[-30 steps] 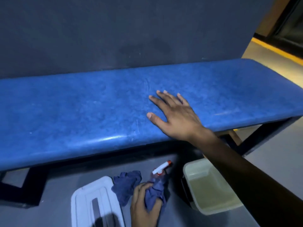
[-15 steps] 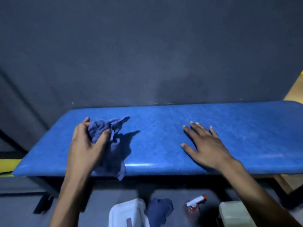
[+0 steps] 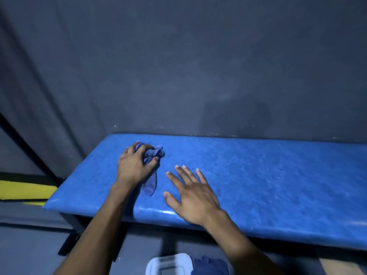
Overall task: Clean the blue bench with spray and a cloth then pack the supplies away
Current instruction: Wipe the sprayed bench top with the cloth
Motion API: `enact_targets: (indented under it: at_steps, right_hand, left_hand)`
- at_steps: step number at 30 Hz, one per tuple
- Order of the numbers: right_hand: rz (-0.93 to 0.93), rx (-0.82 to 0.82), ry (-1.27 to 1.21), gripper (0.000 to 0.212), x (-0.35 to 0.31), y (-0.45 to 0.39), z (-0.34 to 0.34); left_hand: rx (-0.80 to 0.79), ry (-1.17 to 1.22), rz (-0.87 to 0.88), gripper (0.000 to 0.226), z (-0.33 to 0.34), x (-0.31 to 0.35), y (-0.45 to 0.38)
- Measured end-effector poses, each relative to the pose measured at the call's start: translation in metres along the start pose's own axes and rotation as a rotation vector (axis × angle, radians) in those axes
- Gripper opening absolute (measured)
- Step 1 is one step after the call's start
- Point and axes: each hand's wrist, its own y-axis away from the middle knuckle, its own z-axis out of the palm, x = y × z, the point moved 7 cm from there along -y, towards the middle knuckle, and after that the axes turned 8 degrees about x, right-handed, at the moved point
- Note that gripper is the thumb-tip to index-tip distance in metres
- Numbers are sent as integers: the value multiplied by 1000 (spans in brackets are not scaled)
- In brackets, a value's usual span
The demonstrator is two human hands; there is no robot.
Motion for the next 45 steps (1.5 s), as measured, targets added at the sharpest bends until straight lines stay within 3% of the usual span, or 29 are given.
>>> enact_targets:
  at_steps: [4,8,11,14,16,19,23,25,28,30,37,39,42,45]
  right_hand:
    - [28,68,-13,79,2,1,-3]
    - [49,129,-20,88,3,3,-4]
    - [34,143,-12,86,0,3,-3]
    - [32,158,14,84,-2,4,-6]
    - [32,162,22,83,-3,5,-6]
    - [34,156,28,83,-2,5,-6]
    - [35,152,35,84,-2,6,-5]
    - [41,160,34,83,-2,5,-5]
    - [38,157,41,83,-3,6,-4]
    - [42,161,40,83,-3,6,-5]
    - [43,150,52,83,-3,5,-3]
    - [43,146,54,83,-3,5,-3]
    - [38,141,56,83,-4,5,-2]
    - [33,148,44,83,-4,5,-4]
  left_hand:
    - [-103,-47,152,51,18,16,-8]
    - [-154,-3,307,38,-14,1,46]
    - [-133,-46,265,38,-30,-26,54]
    - [-111,-86,127,60,-16,-33,4]
    - [-165,-108,125,77,7,-22,-28]
    - [-286,-134,294,73,25,7,-27]
    - [-326,47,588,37,-8,9,43]
    - [-293,59,558,37,-16,-20,35]
    - [-146,-26,312,55,-10,-57,-24]
    - [-132,-41,200,62,0,-52,-43]
    - [-145,60,362,40,-5,-2,33]
    - [-92,38,278,43,-11,-22,26]
    - [32,-35,13,54,-7,-48,-13]
    - [43,22,13,58,18,-6,-17]
